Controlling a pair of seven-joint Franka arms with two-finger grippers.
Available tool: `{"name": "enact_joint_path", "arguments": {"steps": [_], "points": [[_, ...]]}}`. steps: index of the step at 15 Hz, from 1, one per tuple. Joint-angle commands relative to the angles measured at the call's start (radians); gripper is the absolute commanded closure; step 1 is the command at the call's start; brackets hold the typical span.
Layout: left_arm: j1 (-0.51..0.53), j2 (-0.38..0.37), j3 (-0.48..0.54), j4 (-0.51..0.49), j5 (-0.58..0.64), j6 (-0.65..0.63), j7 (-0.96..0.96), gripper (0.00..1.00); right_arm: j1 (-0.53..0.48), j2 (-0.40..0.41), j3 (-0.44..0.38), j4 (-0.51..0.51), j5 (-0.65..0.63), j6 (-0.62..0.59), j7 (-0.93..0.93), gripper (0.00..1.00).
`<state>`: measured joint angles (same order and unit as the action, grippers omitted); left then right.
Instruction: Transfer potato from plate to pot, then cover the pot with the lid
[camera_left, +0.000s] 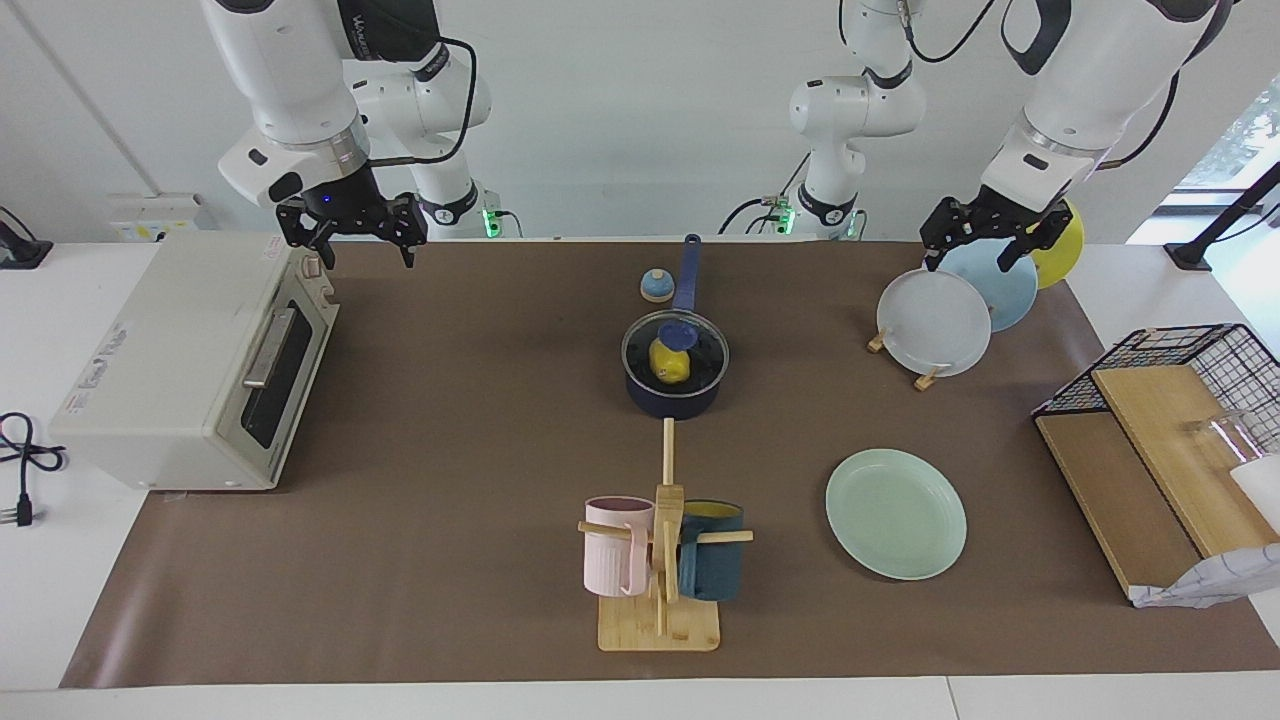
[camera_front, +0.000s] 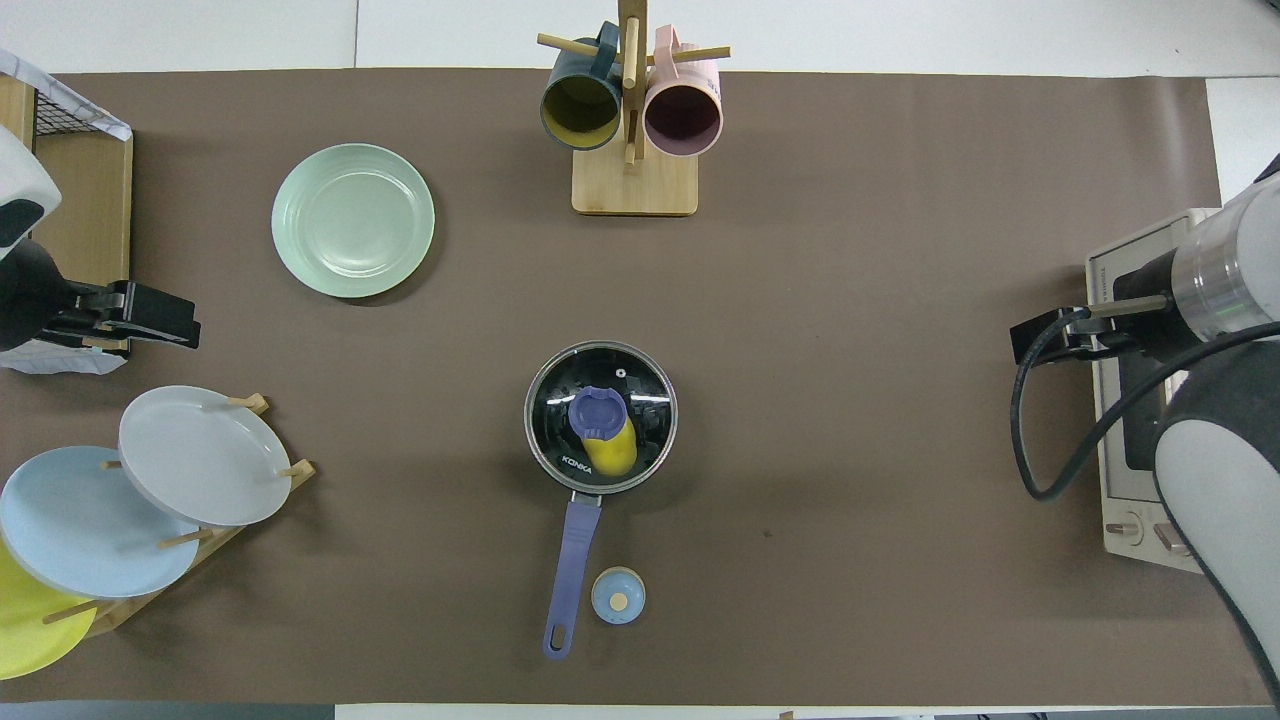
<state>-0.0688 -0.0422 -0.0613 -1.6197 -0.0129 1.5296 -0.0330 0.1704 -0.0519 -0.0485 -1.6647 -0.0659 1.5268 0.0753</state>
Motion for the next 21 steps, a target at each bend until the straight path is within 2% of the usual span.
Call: {"name": "enact_joint_path", "arguments": {"steps": [1, 4, 21], "points": [[0.012, -0.025, -0.005, -0.029, -0.009, 0.009, -0.005, 0.00, -0.045, 0.011, 0.015, 0.008, -0.002, -0.017, -0.028, 0.00], [0.012, -0.025, -0.005, -0.029, -0.009, 0.009, -0.005, 0.00, -0.038, 0.014, 0.018, 0.011, 0.001, 0.021, -0.022, 0.00], [0.012, -0.025, -0.005, -0.029, -0.009, 0.009, -0.005, 0.00, -0.126, 0.020, 0.012, 0.003, 0.052, 0.045, -0.015, 0.00]]}}
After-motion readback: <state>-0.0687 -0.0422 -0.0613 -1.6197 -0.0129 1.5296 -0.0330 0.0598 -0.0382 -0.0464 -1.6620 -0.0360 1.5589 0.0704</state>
